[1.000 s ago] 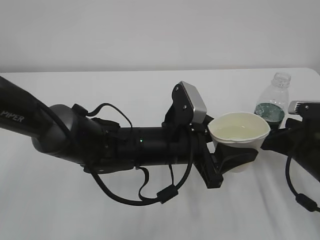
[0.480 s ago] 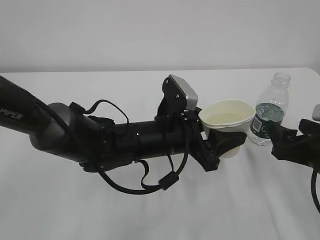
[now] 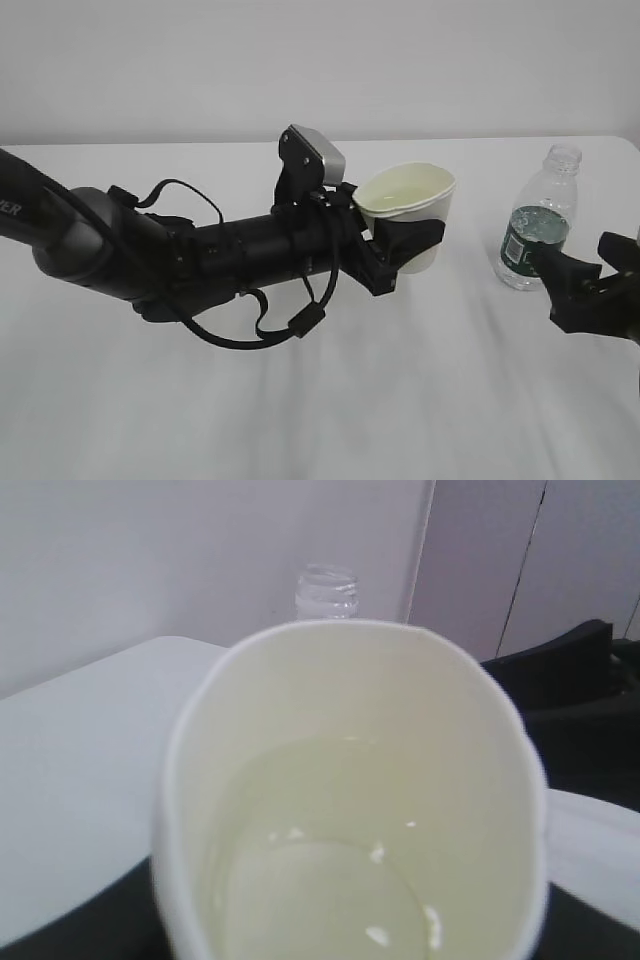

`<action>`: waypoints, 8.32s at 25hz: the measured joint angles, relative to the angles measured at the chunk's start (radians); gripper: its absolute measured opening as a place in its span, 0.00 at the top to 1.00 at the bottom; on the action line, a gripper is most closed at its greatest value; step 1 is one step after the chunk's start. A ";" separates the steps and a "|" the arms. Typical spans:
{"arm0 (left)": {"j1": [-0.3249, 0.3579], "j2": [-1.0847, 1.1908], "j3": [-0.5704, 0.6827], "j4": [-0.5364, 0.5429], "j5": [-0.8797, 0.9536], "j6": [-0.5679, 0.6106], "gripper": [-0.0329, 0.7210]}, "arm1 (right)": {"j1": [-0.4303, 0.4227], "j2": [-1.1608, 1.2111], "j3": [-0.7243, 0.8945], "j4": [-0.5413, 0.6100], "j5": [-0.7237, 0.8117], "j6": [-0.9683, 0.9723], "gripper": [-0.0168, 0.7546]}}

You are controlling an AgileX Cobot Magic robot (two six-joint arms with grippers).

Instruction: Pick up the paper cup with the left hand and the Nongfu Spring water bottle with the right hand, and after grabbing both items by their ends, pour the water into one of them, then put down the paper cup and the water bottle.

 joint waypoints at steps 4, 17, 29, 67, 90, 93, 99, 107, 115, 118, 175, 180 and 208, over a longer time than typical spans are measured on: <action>0.031 0.000 0.000 0.000 -0.001 0.000 0.41 | 0.000 -0.006 0.000 -0.002 0.000 0.000 0.20; 0.180 0.000 0.104 -0.002 -0.101 0.007 0.41 | 0.000 -0.010 0.006 -0.002 0.000 -0.002 0.20; 0.310 -0.053 0.294 -0.151 -0.107 0.122 0.41 | 0.000 -0.010 0.006 -0.021 0.000 -0.002 0.21; 0.379 -0.026 0.382 -0.770 -0.108 0.347 0.41 | 0.000 -0.010 0.006 -0.036 0.000 -0.002 0.21; 0.379 0.086 0.302 -0.732 -0.131 0.347 0.19 | 0.000 -0.010 0.006 -0.028 0.000 -0.002 0.21; 0.379 0.086 0.302 -0.723 -0.131 0.347 0.15 | 0.000 -0.010 0.006 -0.028 0.000 -0.002 0.21; 0.379 0.086 0.307 -0.738 -0.131 0.347 0.14 | 0.000 -0.010 0.006 -0.028 0.000 -0.002 0.21; 0.379 0.035 0.367 -0.709 -0.129 0.347 0.14 | 0.000 -0.010 0.006 -0.028 0.000 -0.002 0.21; 0.379 -0.004 0.429 -0.685 -0.129 0.347 0.14 | 0.000 -0.010 0.006 -0.028 0.000 -0.002 0.21; 0.379 -0.029 0.458 -0.685 -0.129 0.347 0.15 | 0.000 -0.010 0.006 -0.028 0.000 -0.002 0.21; 0.379 -1.097 0.490 -0.625 0.553 0.326 0.21 | 0.000 -0.798 -0.414 -0.077 0.917 0.006 0.21; 0.379 -1.264 0.488 -0.610 0.701 0.326 0.22 | 0.000 -0.982 -0.414 -0.075 1.086 0.006 0.21; 0.379 -1.852 0.486 -0.486 1.365 0.325 0.24 | 0.000 -1.519 -0.430 -0.066 1.706 0.006 0.21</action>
